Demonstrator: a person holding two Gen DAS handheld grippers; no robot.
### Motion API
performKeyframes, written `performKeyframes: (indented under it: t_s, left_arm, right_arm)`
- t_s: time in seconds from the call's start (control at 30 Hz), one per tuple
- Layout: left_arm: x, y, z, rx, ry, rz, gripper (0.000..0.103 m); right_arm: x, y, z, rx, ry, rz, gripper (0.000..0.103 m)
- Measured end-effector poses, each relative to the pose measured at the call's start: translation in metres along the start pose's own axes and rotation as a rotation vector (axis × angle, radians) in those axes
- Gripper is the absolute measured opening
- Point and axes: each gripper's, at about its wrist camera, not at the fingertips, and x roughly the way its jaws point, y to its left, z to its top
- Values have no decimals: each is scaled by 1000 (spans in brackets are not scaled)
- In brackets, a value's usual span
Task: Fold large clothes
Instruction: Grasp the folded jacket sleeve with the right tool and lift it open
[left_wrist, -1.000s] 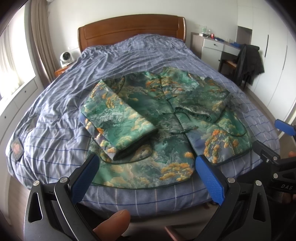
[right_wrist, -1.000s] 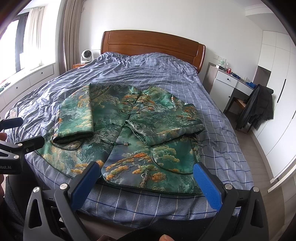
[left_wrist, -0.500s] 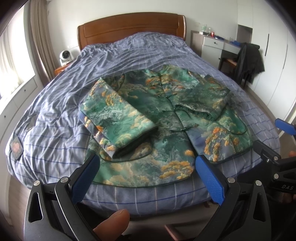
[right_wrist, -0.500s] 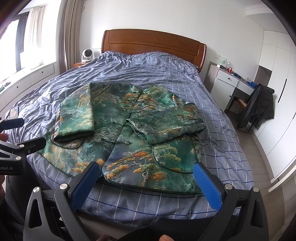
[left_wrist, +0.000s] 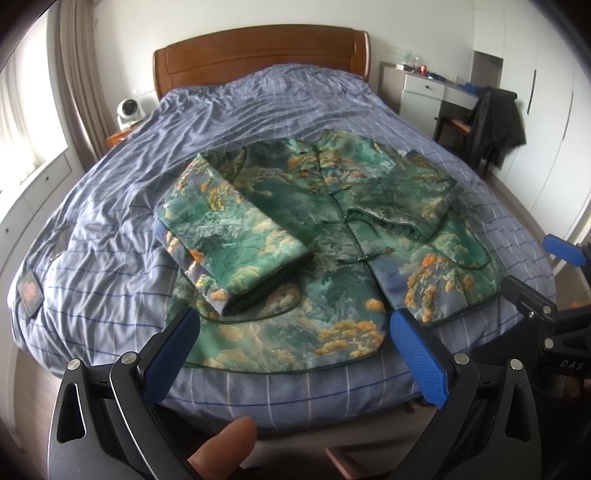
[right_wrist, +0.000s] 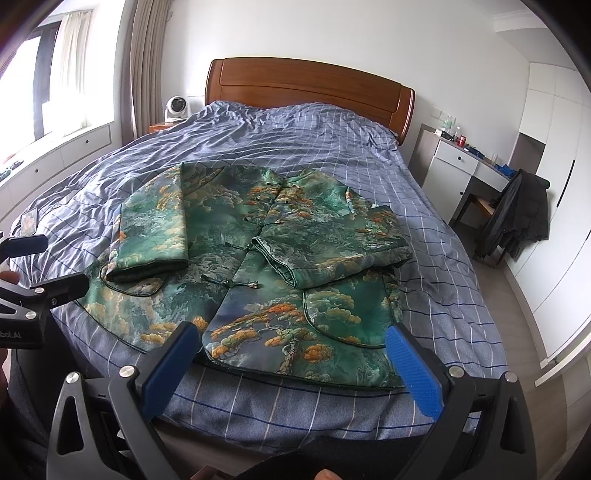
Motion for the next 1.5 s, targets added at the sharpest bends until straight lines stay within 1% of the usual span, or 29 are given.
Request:
performKeyframes:
  t_s: [0.07,0.13,0.2,0.27,0.33,0.4,0.43,0.47,0.53,0.6,0.67,0.7,0.73,0.77,0.8,0.83,0.87,0.9,0.93,1.03,1.17,1.27,1.4,1.5]
  left_arm:
    - [-1,1,-1,-7,-4,2,103]
    - [-1,4,-1,-23,-7,-1,103]
    - [-1,8,-1,-36,-7,-8,103]
    - [0,8,-2,-38,-4,-8,103]
    - [-2,8,-1,-28,-7,-4,103]
    - [-5,8,0,-20,-15,3,103]
    - [-6,8,0,-18,-18,7,103]
    - [-7,9,1,-18,-20,10,103]
    - [-9,11,0,-24,-20,16,103]
    - [-11,15,0,-32,-17,29,103]
    - [-11,20,-2,-44,-12,49,103]
    - [-10,23,-3,-52,-7,56,103]
    - [-9,25,-3,-60,-3,58,103]
    - [-8,28,-4,-69,2,58,103]
    - [-6,29,-5,-78,9,54,103]
    - [-2,30,-5,-87,23,44,103]
    - [1,30,-5,-92,32,32,103]
    - [3,29,-5,-93,37,23,103]
    - [5,26,-5,-89,45,9,103]
    - [4,18,-6,-56,39,7,103]
    - [4,15,-6,-43,38,13,103]
    - [5,15,-6,-53,45,10,103]
    - [4,15,-6,-47,43,14,103]
    - [3,15,-6,-40,36,23,103]
  right_arm:
    - [5,-4,2,-8,16,9,103]
    - [18,-8,4,-47,51,17,103]
    - [35,-14,7,-99,76,-2,103]
    - [49,-21,15,-151,66,-22,103]
    - [68,-24,28,-209,77,-38,103]
    - [91,-23,40,-258,94,7,103]
    - [108,-21,46,-286,100,36,103]
    - [128,-17,51,-325,118,44,103]
    - [165,-7,57,-391,146,34,103]
    - [207,1,53,-453,217,48,103]
    - [232,1,47,-464,257,28,101]
    - [238,-5,46,-435,267,27,101]
    - [240,-11,46,-401,274,31,98]
    - [238,-20,50,-353,275,36,91]
    - [233,-27,54,-309,266,55,67]
    - [228,-33,55,-275,261,81,35]
    - [222,-38,57,-252,252,81,23]
    - [212,-45,61,-233,224,42,19]
    - [206,-52,60,-206,203,47,17]
    - [179,-85,76,-108,136,39,16]
    - [143,-145,97,30,23,-46,16]
    - [131,-190,105,99,-36,-134,16]
    - [134,-260,110,238,-49,-224,16]
    - [145,-302,106,305,-47,-302,16]
